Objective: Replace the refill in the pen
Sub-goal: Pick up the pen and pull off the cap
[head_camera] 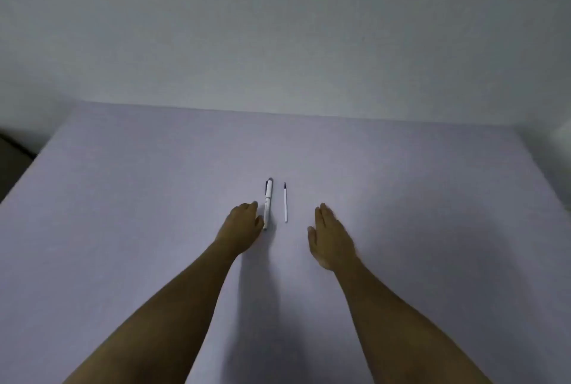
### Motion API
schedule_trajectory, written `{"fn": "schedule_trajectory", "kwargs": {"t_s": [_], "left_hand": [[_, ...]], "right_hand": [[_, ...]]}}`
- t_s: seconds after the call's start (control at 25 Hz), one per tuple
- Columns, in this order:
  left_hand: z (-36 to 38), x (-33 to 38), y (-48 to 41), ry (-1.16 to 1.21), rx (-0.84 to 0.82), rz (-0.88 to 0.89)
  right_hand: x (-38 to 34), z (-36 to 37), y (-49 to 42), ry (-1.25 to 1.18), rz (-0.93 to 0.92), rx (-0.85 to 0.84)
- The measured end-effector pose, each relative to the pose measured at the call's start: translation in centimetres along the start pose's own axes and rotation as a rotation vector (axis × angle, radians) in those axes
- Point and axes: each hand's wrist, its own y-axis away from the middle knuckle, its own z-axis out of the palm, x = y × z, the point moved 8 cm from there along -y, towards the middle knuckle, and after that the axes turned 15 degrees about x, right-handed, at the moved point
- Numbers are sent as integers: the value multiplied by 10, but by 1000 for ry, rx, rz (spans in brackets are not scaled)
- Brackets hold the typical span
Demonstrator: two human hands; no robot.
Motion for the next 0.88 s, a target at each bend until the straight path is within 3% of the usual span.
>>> {"fn": "schedule_trajectory", "kwargs": {"t_s": [0.2, 0.44, 0.68, 0.76, 0.88], "left_hand": [[24, -4, -25, 56, 109, -88], [39, -3, -42, 66, 199, -189], [41, -5, -45, 65, 225, -243], [28, -7, -41, 105, 251, -246], [3, -7, -31, 186, 312, -166]], "right_hand": [[11, 50, 10, 10, 21, 34], [14, 52, 12, 17, 7, 237], [16, 54, 11, 6, 2, 199], [16, 51, 9, -55, 2, 149], [21, 24, -2, -377, 155, 192]]}}
